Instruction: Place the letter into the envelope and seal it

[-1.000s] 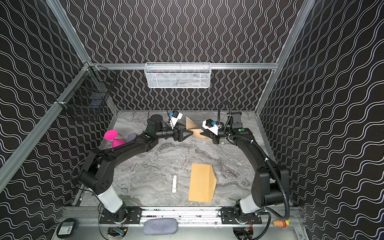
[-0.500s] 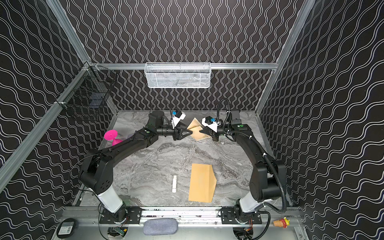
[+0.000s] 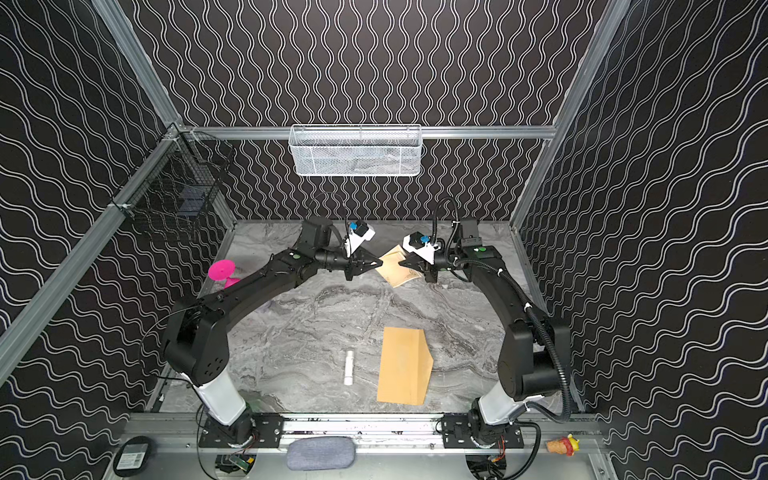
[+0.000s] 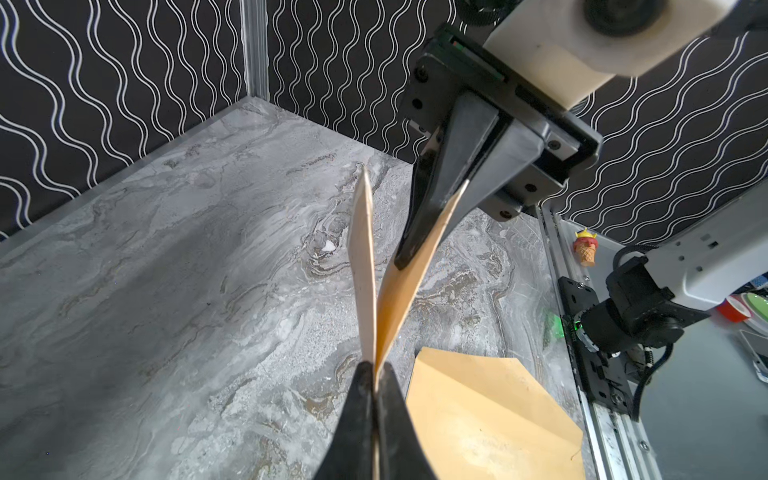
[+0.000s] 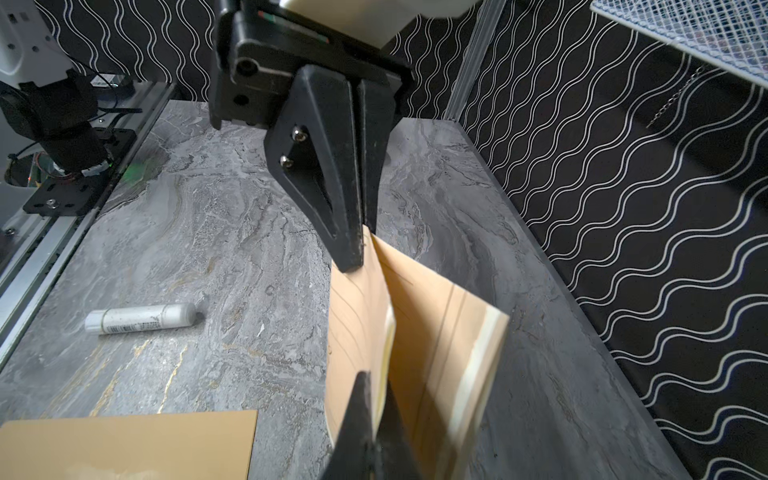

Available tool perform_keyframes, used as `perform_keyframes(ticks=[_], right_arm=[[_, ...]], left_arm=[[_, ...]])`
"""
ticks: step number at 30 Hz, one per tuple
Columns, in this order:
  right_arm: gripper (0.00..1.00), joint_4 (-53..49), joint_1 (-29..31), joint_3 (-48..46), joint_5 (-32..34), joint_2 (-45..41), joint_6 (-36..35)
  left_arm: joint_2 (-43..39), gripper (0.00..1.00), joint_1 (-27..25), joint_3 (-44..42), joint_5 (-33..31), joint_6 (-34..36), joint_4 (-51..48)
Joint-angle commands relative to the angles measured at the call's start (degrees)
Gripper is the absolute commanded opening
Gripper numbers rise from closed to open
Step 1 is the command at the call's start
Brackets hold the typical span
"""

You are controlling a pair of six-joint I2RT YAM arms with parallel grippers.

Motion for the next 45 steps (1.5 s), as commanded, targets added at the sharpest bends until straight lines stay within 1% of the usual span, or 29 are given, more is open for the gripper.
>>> perform_keyframes(ticks=[1,2,4,5,6,7,8,9,10,12,13,14,16,17,19,21,23,25,27,29,31,33,35,37,39,42,44,45], right_arm=[[0.1,-0.3,0.0,0.7,-0.5,0.1,-0.1],[0.16,0.1,0.0,0.7,-0.3,0.2,0.6],[0.31,0.6,0.0,1.0,0.3,-0.3,2.6],[0.36,1.1,0.0,1.1,0.6,-0.7,4.1],[0.41,2.5,0.0,1.0,1.3,-1.3,7.0],[0.49,4.6,-0.1,0.6,2.8,-2.2,11.5],[0.55,7.4,-0.1,0.0,4.3,-3.2,16.4],[0.6,12.2,-0.1,-1.5,6.7,-4.7,23.8],[0.68,18.3,-0.1,-3.5,9.6,-6.2,32.8],[0.77,29.2,-0.1,-8.5,15.0,-9.4,49.5],[0.79,34.8,-0.1,-11.3,17.5,-11.1,58.3],[0.78,38.8,-0.1,-13.8,18.9,-12.6,64.9],[0.8,44.9,0.2,-18.0,23.6,-16.3,79.1],[0.79,47.1,0.3,-21.6,24.4,-17.7,85.0],[0.8,50.7,0.3,-26.1,25.1,-21.0,95.7],[0.79,55.0,0.3,-30.7,25.6,-23.8,105.7],[0.78,60.2,0.3,-34.8,25.9,-25.6,116.5],[0.78,66.5,0.1,-38.3,24.9,-26.3,124.0],[0.78,72.2,0.2,-40.6,23.0,-25.9,128.2],[0.78,78.4,0.2,-41.2,20.0,-24.1,128.5],[0.79,83.8,0.0,-40.8,14.7,-21.5,126.2],[0.79,86.9,-0.1,-39.5,9.6,-18.9,123.1],[0.78,87.9,-0.1,-38.6,6.8,-17.0,121.0],[0.78,91.1,-0.1,-38.8,5.5,-15.9,120.4],[0.8,90.7,-0.2,-39.2,5.7,-15.7,118.8],[0.8,87.2,-0.1,-38.8,6.3,-15.8,115.1],[0.79,87.9,-0.1,-38.6,6.1,-15.1,114.7],[0.78,89.2,-0.1,-38.5,5.9,-14.5,115.2]], left_arm=[[-0.1,0.02,-0.1,0.4,-0.4,-0.4,-0.7],[-0.2,0.0,0.0,0.2,-0.5,-1.1,-0.4],[-0.8,0.0,0.2,-0.7,-0.9,-3.6,1.2],[-1.1,0.0,0.4,-1.6,-1.5,-5.7,3.0],[-1.7,0.0,0.7,-2.9,-2.0,-8.7,5.8],[-2.4,0.0,1.1,-4.7,-2.4,-12.3,9.4],[-3.0,0.0,1.3,-6.4,-3.3,-15.5,12.4],[-3.8,0.0,1.4,-8.2,-4.1,-19.0,15.8],[-4.3,0.0,1.5,-9.9,-4.6,-22.3,19.7],[-5.2,0.0,1.5,-12.7,-6.1,-28.2,26.0],[-5.5,0.0,1.5,-14.1,-6.8,-31.3,29.4],[-5.7,0.0,1.5,-15.3,-7.7,-34.4,32.0],[-6.2,0.0,1.5,-17.8,-10.2,-40.3,37.1],[-6.5,0.0,1.5,-18.9,-11.3,-43.1,39.9],[-7.0,0.0,1.3,-22.0,-14.5,-49.2,46.3],[-7.4,0.0,1.0,-23.9,-16.8,-53.9,50.4],[-8.0,0.0,0.8,-25.4,-19.2,-57.3,52.4],[-8.6,0.0,0.5,-27.0,-21.1,-60.5,55.0],[-8.8,0.0,0.1,-27.8,-21.5,-63.2,57.1],[-8.7,0.0,-0.1,-27.6,-20.5,-65.5,58.0],[-8.7,0.0,-0.2,-27.3,-18.6,-67.3,59.7],[-8.6,0.0,-0.2,-27.2,-17.1,-68.7,60.9],[-8.9,0.0,-0.3,-27.6,-16.7,-69.7,62.1],[-9.0,0.0,-0.4,-27.8,-16.1,-70.5,63.0],[-9.0,0.0,-0.4,-28.2,-15.9,-71.3,63.7],[-8.5,0.0,-0.8,-28.5,-15.6,-72.4,65.4],[-8.0,0.0,-1.0,-28.5,-15.2,-73.2,66.3],[-7.9,0.0,-1.1,-28.5,-15.0,-73.5,66.5]])
